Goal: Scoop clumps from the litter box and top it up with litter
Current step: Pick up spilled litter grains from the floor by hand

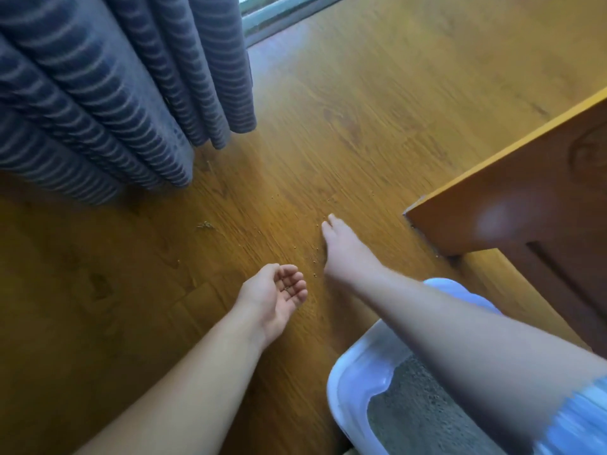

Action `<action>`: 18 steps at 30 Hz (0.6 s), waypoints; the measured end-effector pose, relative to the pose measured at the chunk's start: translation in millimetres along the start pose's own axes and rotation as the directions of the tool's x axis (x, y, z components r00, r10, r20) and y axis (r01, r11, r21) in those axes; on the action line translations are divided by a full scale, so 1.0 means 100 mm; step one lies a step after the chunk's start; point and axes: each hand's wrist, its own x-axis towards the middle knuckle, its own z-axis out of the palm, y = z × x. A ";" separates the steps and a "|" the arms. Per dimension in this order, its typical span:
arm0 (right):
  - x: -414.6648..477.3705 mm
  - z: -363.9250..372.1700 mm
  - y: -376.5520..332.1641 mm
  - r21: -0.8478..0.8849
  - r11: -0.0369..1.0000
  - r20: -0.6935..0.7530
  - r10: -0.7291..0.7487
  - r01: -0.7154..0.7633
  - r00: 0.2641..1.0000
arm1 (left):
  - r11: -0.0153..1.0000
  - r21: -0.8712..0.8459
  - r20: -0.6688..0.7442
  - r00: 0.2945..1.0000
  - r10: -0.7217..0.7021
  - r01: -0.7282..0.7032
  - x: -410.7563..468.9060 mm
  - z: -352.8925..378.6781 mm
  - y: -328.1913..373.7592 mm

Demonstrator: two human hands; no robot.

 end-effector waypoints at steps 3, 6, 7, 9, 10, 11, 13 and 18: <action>-0.30 0.16 -0.05 -0.061 0.987 0.090 -0.142 0.148 0.986 | 1.000 0.006 -0.006 1.000 0.005 -0.005 0.01 0.04 0.01; -0.26 0.04 0.01 0.015 0.981 0.040 -0.196 0.195 0.980 | 1.000 0.012 -0.032 0.999 -0.004 0.004 0.01 -0.04 0.01; -0.22 -0.03 0.03 0.072 0.984 -0.017 -0.163 0.164 0.986 | 1.000 0.014 -0.036 0.999 -0.008 0.008 0.00 -0.07 0.02; -0.14 -0.14 0.10 0.175 0.982 -0.127 -0.054 0.075 0.990 | 1.000 0.021 -0.046 0.999 -0.010 0.011 -0.01 -0.14 0.03; -0.09 -0.16 0.13 0.197 0.979 -0.158 -0.022 0.053 0.987 | 0.999 0.029 -0.052 0.999 -0.012 0.013 -0.02 -0.17 0.04; -0.04 -0.15 0.15 0.199 0.979 -0.169 -0.010 0.044 0.986 | 0.999 0.033 -0.054 0.998 -0.012 0.014 -0.03 -0.19 0.05; 0.06 -0.11 0.15 0.177 0.983 -0.168 -0.021 0.051 0.986 | 0.999 0.030 -0.048 0.999 -0.017 0.019 -0.03 -0.24 0.06; 0.26 -0.01 0.10 0.088 0.991 -0.189 -0.087 0.105 0.978 | 0.999 0.023 -0.044 0.999 -0.029 0.030 -0.05 -0.31 0.03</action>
